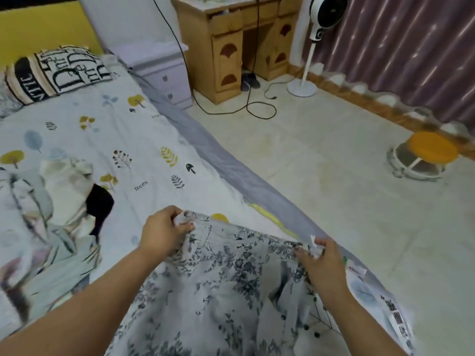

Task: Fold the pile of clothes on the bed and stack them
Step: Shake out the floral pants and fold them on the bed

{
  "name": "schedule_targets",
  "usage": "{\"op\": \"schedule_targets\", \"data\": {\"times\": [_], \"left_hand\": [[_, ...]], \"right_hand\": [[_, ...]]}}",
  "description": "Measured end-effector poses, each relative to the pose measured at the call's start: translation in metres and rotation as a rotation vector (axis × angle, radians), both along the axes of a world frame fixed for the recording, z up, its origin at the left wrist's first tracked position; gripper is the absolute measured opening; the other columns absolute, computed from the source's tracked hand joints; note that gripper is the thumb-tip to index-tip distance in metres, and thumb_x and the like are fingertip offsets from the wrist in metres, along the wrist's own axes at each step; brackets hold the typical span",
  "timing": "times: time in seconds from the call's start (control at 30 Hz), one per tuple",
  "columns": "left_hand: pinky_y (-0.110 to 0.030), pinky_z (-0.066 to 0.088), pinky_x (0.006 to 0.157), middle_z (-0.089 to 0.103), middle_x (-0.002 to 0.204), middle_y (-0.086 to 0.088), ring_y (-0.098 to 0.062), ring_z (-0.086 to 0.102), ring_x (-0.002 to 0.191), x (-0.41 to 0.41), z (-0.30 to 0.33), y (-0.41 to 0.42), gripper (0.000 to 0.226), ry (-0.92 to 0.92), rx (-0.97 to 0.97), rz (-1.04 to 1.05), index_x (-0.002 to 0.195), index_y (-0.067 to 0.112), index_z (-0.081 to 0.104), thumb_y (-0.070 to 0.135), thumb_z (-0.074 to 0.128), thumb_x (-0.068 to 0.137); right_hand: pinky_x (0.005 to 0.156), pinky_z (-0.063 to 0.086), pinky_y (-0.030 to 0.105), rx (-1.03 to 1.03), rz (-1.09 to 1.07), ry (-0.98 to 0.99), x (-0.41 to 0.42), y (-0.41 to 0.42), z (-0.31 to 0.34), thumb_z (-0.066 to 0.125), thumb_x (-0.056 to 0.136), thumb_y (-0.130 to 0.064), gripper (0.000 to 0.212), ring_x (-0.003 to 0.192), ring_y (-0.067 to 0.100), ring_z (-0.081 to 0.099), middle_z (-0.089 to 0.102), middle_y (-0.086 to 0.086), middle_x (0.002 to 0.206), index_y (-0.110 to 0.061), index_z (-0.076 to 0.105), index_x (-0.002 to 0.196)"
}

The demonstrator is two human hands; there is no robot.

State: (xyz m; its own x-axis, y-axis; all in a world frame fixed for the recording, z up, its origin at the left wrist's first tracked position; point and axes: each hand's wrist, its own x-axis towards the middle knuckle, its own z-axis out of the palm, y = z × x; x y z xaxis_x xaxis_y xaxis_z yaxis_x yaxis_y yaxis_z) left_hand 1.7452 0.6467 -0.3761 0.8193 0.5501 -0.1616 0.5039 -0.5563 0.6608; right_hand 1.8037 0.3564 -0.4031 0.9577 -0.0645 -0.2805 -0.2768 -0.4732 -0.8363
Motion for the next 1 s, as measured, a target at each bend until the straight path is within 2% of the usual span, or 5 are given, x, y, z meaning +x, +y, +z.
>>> {"op": "schedule_targets", "data": {"times": [0.2, 0.47, 0.67, 0.87, 1.0], "left_hand": [[-0.03, 0.029, 0.054, 0.059, 0.076, -0.005, -0.026, 0.055, 0.074, 0.031, -0.059, 0.002, 0.018, 0.103, 0.151, -0.139, 0.091, 0.012, 0.057, 0.018, 0.07, 0.081], [-0.031, 0.031, 0.06, 0.067, 0.085, -0.013, -0.028, 0.054, 0.072, 0.118, -0.068, 0.012, 0.009, -0.273, 0.409, -0.078, 0.093, 0.01, 0.062, 0.017, 0.059, 0.088], [-0.043, 0.036, 0.09, 0.048, 0.134, -0.013, -0.033, 0.045, 0.115, 0.117, -0.122, -0.017, 0.044, -0.058, 0.619, -0.465, 0.131, 0.011, 0.049, 0.011, 0.053, 0.088], [-0.034, 0.045, 0.084, 0.057, 0.113, -0.004, -0.023, 0.054, 0.099, 0.117, -0.155, -0.044, 0.03, 0.015, 0.489, -0.683, 0.121, 0.014, 0.056, 0.009, 0.047, 0.092], [-0.033, 0.043, 0.07, 0.06, 0.093, -0.008, -0.027, 0.057, 0.083, 0.131, -0.15, -0.048, 0.017, -0.043, 0.401, -0.565, 0.093, 0.007, 0.063, 0.008, 0.047, 0.09]], "right_hand": [[0.048, 0.029, 0.021, -0.071, -0.04, 0.046, 0.016, -0.007, -0.061, 0.066, 0.087, -0.016, 0.019, 0.059, 0.006, 0.045, 0.05, -0.005, 0.068, -0.008, 0.051, 0.094], [0.047, 0.03, 0.011, -0.299, -0.037, -0.217, 0.083, -0.013, -0.067, 0.064, 0.087, -0.01, 0.016, 0.058, 0.004, 0.046, 0.048, -0.008, 0.065, -0.008, 0.054, 0.099], [0.1, 0.03, 0.045, -0.888, 0.333, -0.15, 0.079, 0.023, -0.096, 0.058, 0.089, -0.027, 0.064, 0.127, 0.032, 0.034, 0.037, 0.015, 0.139, -0.014, 0.027, 0.144], [0.109, 0.019, 0.049, -0.868, 0.682, -0.171, 0.079, 0.072, -0.117, 0.053, 0.092, -0.016, 0.042, 0.126, 0.023, 0.038, 0.047, 0.004, 0.131, -0.017, 0.041, 0.133], [0.083, 0.026, 0.035, -0.803, 0.587, -0.27, 0.093, 0.085, -0.112, 0.055, 0.092, -0.013, 0.009, 0.088, 0.022, 0.048, 0.05, -0.002, 0.085, -0.018, 0.047, 0.089]]}}
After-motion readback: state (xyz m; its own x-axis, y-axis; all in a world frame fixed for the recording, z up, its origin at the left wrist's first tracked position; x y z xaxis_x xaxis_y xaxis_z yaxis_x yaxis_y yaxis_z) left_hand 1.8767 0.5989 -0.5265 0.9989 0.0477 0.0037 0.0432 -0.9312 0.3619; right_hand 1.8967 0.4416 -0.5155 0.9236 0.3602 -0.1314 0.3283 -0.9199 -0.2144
